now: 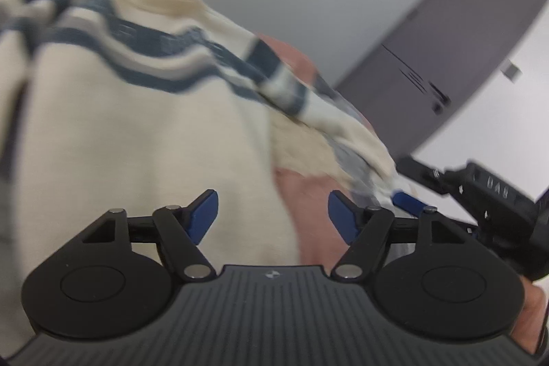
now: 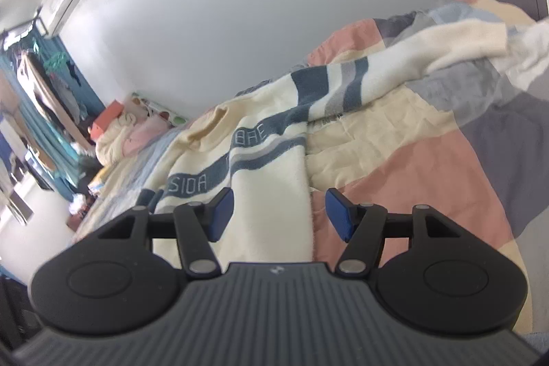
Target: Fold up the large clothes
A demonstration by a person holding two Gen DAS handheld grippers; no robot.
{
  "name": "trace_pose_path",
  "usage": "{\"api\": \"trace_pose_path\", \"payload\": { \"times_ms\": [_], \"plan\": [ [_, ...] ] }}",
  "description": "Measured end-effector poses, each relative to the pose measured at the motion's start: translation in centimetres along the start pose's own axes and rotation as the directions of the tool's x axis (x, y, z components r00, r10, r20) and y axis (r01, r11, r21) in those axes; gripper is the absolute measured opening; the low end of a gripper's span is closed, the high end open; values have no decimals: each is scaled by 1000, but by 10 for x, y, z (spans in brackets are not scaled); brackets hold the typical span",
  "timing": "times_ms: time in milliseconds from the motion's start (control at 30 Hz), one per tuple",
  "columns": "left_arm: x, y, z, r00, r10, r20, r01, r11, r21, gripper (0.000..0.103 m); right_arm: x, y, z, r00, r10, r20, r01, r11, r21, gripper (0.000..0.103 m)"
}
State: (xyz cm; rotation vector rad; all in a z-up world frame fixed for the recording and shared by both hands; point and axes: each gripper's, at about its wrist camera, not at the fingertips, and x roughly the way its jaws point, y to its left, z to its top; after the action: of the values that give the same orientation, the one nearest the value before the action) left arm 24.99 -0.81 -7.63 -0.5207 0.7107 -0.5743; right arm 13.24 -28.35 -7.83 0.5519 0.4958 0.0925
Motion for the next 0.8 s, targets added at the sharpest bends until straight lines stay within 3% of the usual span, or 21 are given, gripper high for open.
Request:
{"api": "trace_pose_path", "payload": {
  "times_ms": [133, 233, 367, 500, 600, 700, 733, 800],
  "plan": [
    [37, -14, -10, 994, -37, -101, 43, 998, 56, 63, -8, -12, 0, 999, 19, 37, -21, 998, 59, 63],
    [55, -24, -23, 990, 12, -143, 12, 986, 165, 63, -12, -15, 1, 997, 7, 77, -12, 998, 69, 63],
    [76, -29, -46, 970, 194, -147, -130, 923, 362, 66, -3, -17, 0, 997, -3, 72, -2, 998, 68, 63],
    [76, -40, -60, 963, 240, -120, -152, 856, 493, 70, 10, -20, -1, 999, -21, 42, 17, 996, 84, 63],
    [78, -46, -69, 956, 280, -84, -196, 828, 526, 68, 15, -24, -2, 999, -24, 26, 21, 994, 103, 63],
    [77, -47, -74, 943, 332, -31, -259, 787, 560, 41, 17, -25, -2, 999, -32, 23, 30, 993, 114, 63],
    [76, -45, -71, 945, 327, -28, -260, 796, 547, 27, 17, -24, -3, 999, -34, 19, 32, 993, 114, 63],
    [68, -40, -61, 950, 310, -26, -258, 831, 493, 18, 18, -24, -4, 999, -35, 13, 33, 993, 110, 63]
  ]
}}
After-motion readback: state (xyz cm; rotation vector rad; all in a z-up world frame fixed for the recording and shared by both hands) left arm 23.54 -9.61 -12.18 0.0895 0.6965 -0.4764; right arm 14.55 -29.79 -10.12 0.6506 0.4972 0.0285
